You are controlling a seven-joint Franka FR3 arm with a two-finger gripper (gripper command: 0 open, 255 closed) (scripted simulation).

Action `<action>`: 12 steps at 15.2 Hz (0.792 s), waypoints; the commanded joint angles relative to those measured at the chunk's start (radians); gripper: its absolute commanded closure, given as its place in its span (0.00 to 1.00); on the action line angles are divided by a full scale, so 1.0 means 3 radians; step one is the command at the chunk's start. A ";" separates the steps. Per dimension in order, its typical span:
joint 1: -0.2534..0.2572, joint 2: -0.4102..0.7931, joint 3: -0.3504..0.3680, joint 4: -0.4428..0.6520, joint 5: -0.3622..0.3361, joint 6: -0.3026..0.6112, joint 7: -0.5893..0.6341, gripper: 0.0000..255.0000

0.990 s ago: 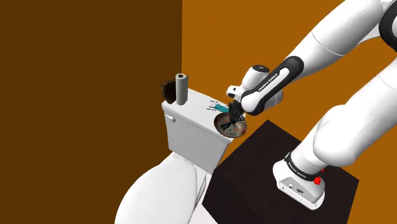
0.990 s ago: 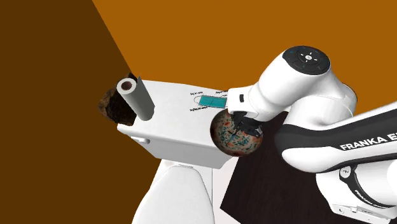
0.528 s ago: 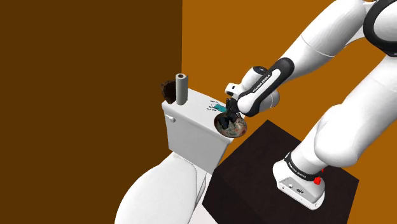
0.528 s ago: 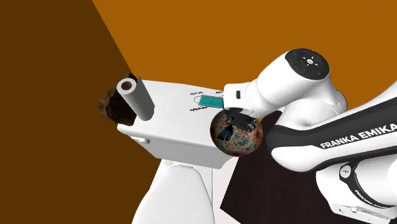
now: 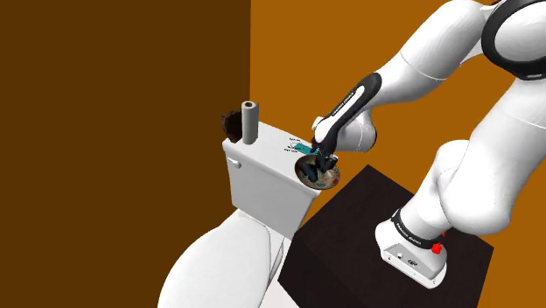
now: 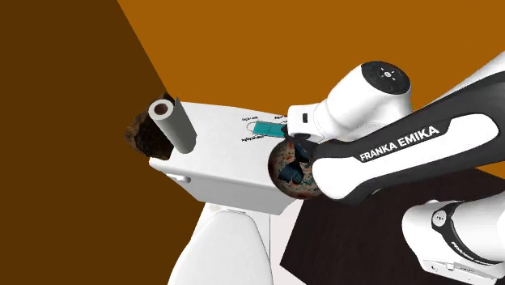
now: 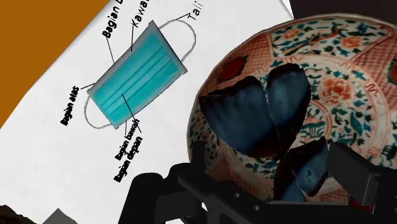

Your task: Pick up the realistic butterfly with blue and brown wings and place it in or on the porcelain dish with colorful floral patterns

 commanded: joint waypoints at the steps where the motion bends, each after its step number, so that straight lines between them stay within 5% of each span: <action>1: 0.0861 -0.0450 -0.1222 -0.0263 -0.2369 -0.0413 0.1910 0.00; 2: 0.0770 -0.0700 -0.1311 -0.0272 -0.3025 -0.0606 0.2364 0.00; 3: 0.0097 -0.0856 -0.0614 -0.0291 -0.2930 -0.0775 0.2295 0.00; 4: -0.0112 -0.0998 -0.0412 -0.0298 -0.2959 -0.0917 0.2313 0.00; 12: -0.0115 -0.0998 -0.0409 -0.0298 -0.2956 -0.0917 0.2312 0.00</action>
